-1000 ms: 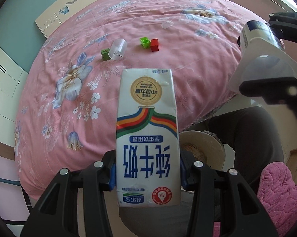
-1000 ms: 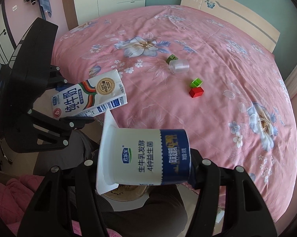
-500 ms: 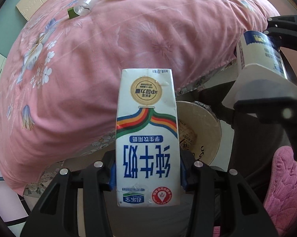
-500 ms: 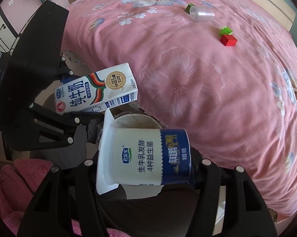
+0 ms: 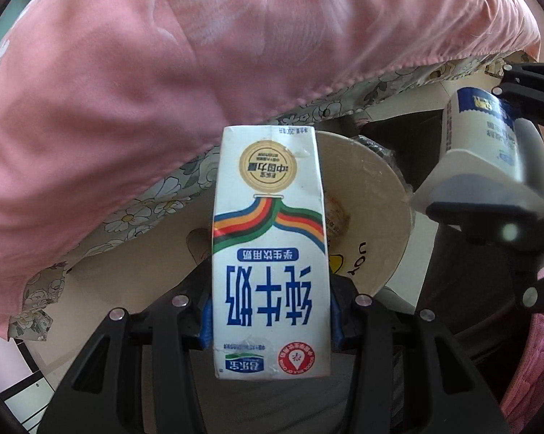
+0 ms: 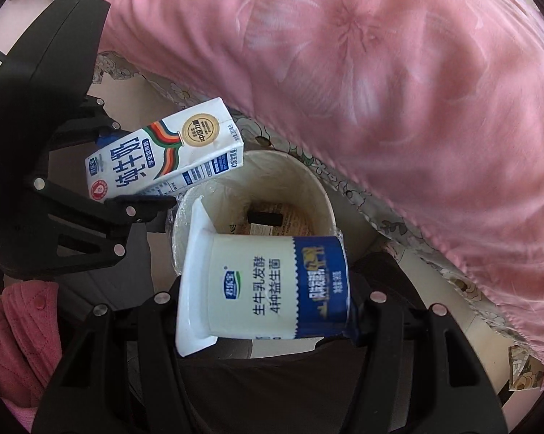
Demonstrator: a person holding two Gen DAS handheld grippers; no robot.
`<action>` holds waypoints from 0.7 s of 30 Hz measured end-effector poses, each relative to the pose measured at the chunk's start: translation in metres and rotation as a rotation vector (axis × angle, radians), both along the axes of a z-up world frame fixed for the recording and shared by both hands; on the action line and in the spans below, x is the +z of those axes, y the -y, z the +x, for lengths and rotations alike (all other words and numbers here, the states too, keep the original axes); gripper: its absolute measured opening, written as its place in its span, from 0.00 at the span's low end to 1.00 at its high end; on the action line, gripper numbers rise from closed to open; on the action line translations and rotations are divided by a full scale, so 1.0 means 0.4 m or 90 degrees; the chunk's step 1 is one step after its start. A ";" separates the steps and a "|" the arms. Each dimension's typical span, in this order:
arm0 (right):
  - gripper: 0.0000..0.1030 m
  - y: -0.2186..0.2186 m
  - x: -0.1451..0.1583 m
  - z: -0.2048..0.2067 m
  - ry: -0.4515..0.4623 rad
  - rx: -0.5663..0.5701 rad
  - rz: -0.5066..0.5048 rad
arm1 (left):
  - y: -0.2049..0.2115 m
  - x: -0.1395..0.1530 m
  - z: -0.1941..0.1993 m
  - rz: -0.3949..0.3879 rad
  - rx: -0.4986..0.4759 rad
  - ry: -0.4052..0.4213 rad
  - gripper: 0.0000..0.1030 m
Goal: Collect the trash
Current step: 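Carry the milk carton and yogurt cup with both tools over the trash bin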
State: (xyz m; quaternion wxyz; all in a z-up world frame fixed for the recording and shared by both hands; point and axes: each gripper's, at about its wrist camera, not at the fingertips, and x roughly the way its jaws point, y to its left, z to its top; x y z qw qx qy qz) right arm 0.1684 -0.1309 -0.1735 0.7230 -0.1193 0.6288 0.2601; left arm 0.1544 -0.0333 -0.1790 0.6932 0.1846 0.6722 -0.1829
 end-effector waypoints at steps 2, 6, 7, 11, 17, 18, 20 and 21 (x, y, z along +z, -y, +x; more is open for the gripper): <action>0.59 -0.001 -0.032 0.004 -0.014 -0.005 -0.003 | -0.003 -0.029 0.008 -0.001 0.009 -0.014 0.47; 0.59 -0.005 -0.094 0.005 -0.040 -0.020 -0.004 | -0.006 -0.074 0.018 -0.002 0.030 -0.037 0.47; 0.59 -0.008 -0.107 0.006 -0.045 -0.023 -0.006 | -0.003 -0.086 0.023 -0.001 0.035 -0.042 0.47; 0.59 -0.019 -0.164 0.011 -0.070 -0.033 -0.013 | -0.001 -0.132 0.032 0.003 0.054 -0.064 0.47; 0.59 -0.033 -0.242 0.022 -0.107 -0.045 -0.023 | -0.015 -0.201 0.043 0.008 0.088 -0.098 0.47; 0.59 -0.033 -0.254 0.023 -0.113 -0.047 -0.026 | -0.017 -0.212 0.042 0.008 0.094 -0.105 0.47; 0.59 -0.034 -0.278 0.030 -0.123 -0.051 -0.032 | -0.018 -0.233 0.041 0.011 0.101 -0.114 0.47; 0.59 -0.035 -0.291 0.032 -0.130 -0.053 -0.033 | -0.017 -0.242 0.041 0.013 0.103 -0.118 0.47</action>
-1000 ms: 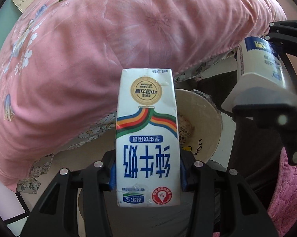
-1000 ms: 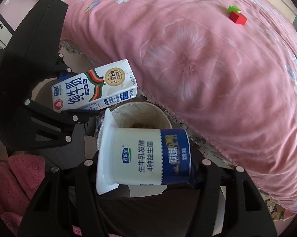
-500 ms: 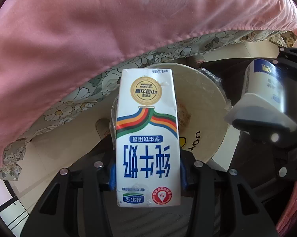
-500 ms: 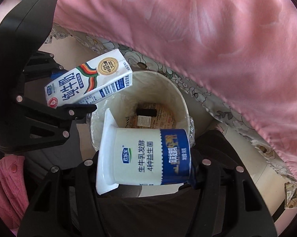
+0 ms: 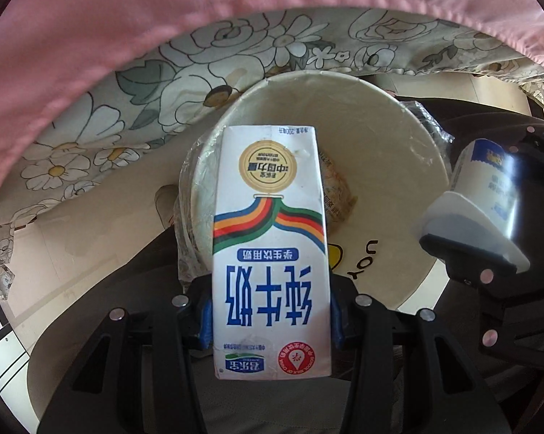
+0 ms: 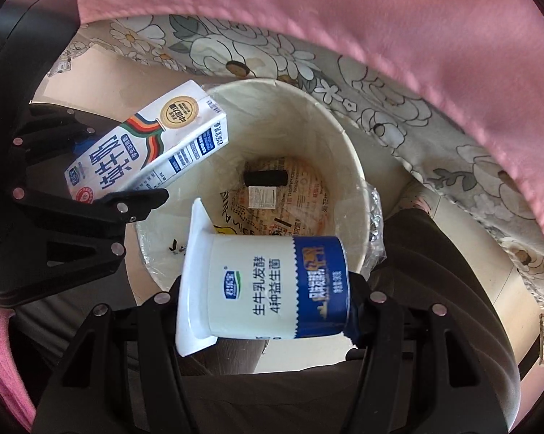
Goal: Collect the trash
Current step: 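Carry the milk carton and yogurt cup with both tools over the trash bin, then open both tools to drop the milk carton and yogurt cup into the bin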
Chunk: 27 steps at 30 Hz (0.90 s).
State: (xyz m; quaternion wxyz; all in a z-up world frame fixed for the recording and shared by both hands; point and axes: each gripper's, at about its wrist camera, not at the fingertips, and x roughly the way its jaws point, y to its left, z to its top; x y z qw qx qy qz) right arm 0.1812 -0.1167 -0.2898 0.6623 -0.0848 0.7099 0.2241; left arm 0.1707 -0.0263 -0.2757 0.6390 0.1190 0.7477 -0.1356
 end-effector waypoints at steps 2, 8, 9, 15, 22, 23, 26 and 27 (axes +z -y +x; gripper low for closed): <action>0.59 -0.004 -0.024 0.008 -0.010 -0.008 -0.004 | 0.002 -0.019 0.008 0.003 0.006 -0.008 0.47; 0.59 -0.022 -0.088 0.003 -0.041 -0.005 -0.027 | -0.001 -0.071 0.021 0.002 0.038 -0.033 0.47; 0.59 -0.027 -0.099 0.002 -0.045 -0.003 -0.031 | -0.002 -0.080 0.023 0.003 0.041 -0.037 0.47; 0.59 -0.034 -0.151 -0.005 -0.084 -0.020 -0.033 | -0.001 -0.139 0.023 0.005 0.052 -0.059 0.47; 0.59 -0.023 -0.205 -0.001 -0.116 -0.041 -0.045 | -0.035 -0.219 0.032 0.002 0.075 -0.086 0.47; 0.59 -0.024 -0.210 -0.001 -0.120 -0.040 -0.048 | -0.036 -0.227 0.032 0.003 0.076 -0.089 0.47; 0.59 -0.031 -0.218 -0.001 -0.123 -0.035 -0.056 | -0.044 -0.251 0.033 0.007 0.074 -0.098 0.47; 0.59 -0.034 -0.219 -0.001 -0.124 -0.034 -0.059 | -0.048 -0.256 0.032 0.009 0.074 -0.101 0.47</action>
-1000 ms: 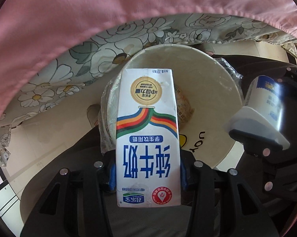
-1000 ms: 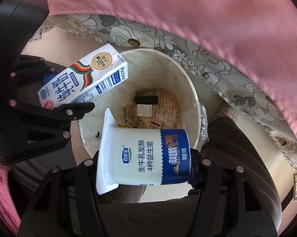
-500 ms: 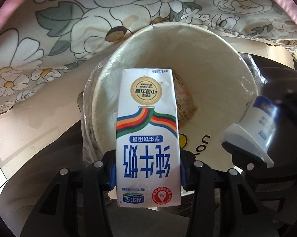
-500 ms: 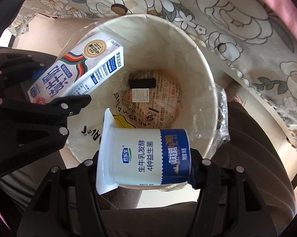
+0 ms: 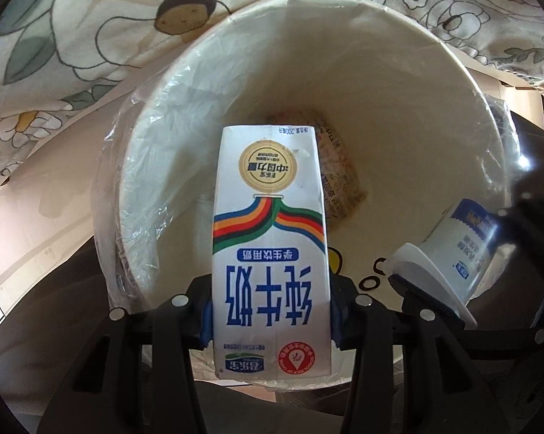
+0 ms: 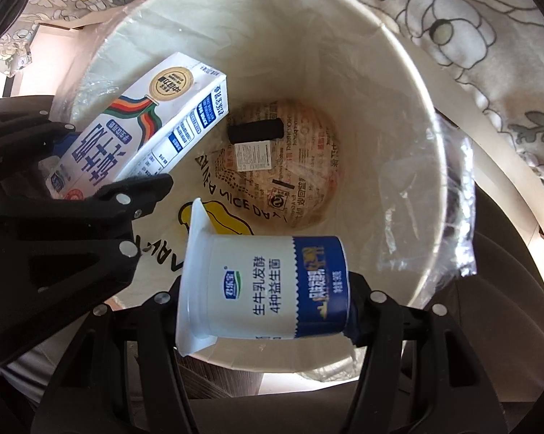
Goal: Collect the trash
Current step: 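Open both tools to drop the milk carton and yogurt cup into the bin, then move both open tools back over the bed toward the green cube and red block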
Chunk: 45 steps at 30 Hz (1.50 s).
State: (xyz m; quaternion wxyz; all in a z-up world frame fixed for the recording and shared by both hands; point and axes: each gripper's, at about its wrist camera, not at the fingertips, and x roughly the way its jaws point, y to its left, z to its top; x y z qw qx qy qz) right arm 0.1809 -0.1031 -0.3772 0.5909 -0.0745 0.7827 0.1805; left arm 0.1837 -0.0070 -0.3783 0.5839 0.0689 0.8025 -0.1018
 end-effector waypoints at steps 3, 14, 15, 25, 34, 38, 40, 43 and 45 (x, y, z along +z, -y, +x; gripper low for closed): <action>0.59 -0.006 -0.012 0.003 -0.005 0.000 -0.007 | -0.002 -0.015 0.001 0.002 0.005 -0.006 0.47; 0.64 -0.009 -0.037 0.008 -0.015 -0.010 -0.002 | -0.018 -0.034 0.008 0.000 0.022 -0.018 0.62; 0.64 -0.008 -0.036 0.008 -0.015 -0.011 -0.003 | -0.020 -0.032 0.008 -0.002 0.022 -0.017 0.62; 0.64 -0.001 0.001 0.003 -0.008 -0.016 -0.002 | 0.017 0.019 0.003 0.009 0.000 0.007 0.62; 0.64 0.025 0.201 -0.031 0.090 0.038 0.010 | 0.025 0.191 -0.018 -0.005 -0.054 0.097 0.62; 0.64 0.068 0.341 -0.027 0.167 0.049 0.016 | 0.004 0.331 -0.011 -0.034 -0.062 0.154 0.62; 0.64 0.088 0.420 -0.021 0.209 0.051 0.020 | -0.008 0.401 -0.002 -0.048 -0.058 0.182 0.62; 0.64 0.123 0.545 -0.001 0.270 0.036 0.040 | -0.029 0.516 0.024 -0.065 -0.047 0.232 0.62; 0.64 0.148 0.624 0.014 0.316 0.028 0.052 | -0.043 0.594 0.047 -0.068 -0.039 0.269 0.62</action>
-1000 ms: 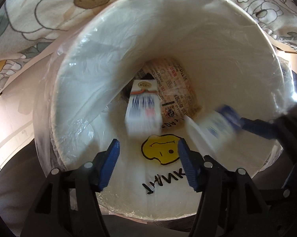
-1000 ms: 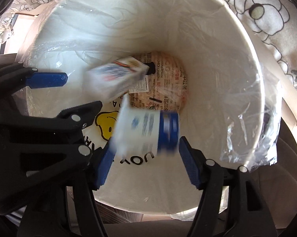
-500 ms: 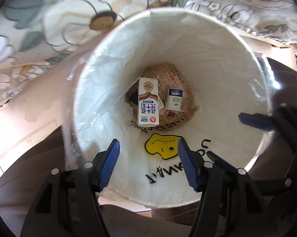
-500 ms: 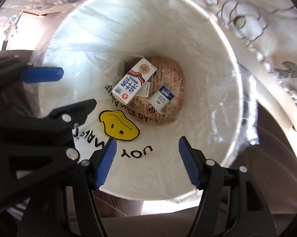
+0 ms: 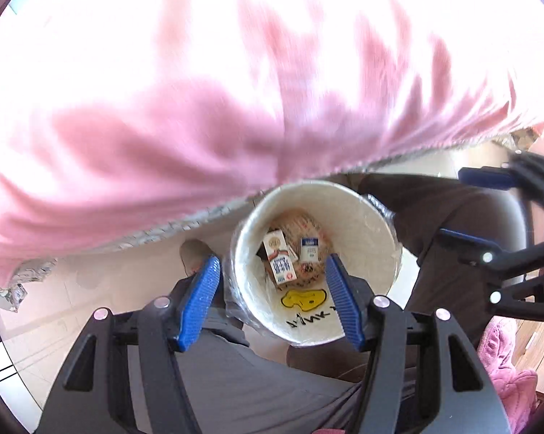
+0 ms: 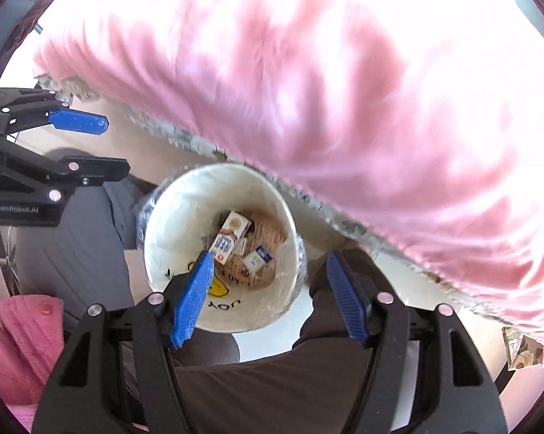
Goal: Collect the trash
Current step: 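Move both open tools back over the bed toward the green cube and red block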
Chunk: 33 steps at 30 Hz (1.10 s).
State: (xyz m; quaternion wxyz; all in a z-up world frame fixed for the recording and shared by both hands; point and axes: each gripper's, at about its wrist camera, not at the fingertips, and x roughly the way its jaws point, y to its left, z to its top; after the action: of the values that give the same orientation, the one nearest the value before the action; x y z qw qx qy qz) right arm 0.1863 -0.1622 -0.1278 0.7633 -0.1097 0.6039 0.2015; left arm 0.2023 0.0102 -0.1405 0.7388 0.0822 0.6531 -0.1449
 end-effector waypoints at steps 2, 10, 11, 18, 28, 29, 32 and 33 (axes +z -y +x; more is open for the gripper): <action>0.64 0.026 0.088 0.016 0.047 0.003 0.011 | -0.018 0.077 0.027 -0.001 0.004 0.035 0.62; 0.64 0.069 0.333 0.093 0.163 0.039 0.020 | -0.069 0.279 0.177 0.042 -0.008 0.141 0.62; 0.64 0.071 0.351 0.110 0.172 0.042 0.015 | -0.077 0.303 0.206 0.046 -0.012 0.145 0.62; 0.64 0.068 0.377 0.241 0.192 0.057 0.012 | -0.100 0.372 0.396 0.068 -0.058 0.181 0.63; 0.64 0.044 0.265 0.441 0.143 0.052 0.032 | -0.075 0.252 0.616 0.113 -0.158 0.173 0.64; 0.64 0.042 0.251 0.460 0.136 0.052 0.033 | -0.071 0.238 0.634 0.110 -0.165 0.173 0.64; 0.64 0.030 0.212 0.511 0.121 0.057 0.030 | -0.060 0.197 0.680 0.095 -0.184 0.172 0.64; 0.64 0.026 0.199 0.526 0.119 0.061 0.026 | -0.055 0.185 0.696 0.087 -0.191 0.169 0.64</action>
State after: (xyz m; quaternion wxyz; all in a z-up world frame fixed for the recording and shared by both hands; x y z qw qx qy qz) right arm 0.3968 -0.1727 -0.0482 0.8078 -0.1412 0.5202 0.2387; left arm 0.4806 0.0322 -0.0666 0.7812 0.2470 0.5386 -0.1966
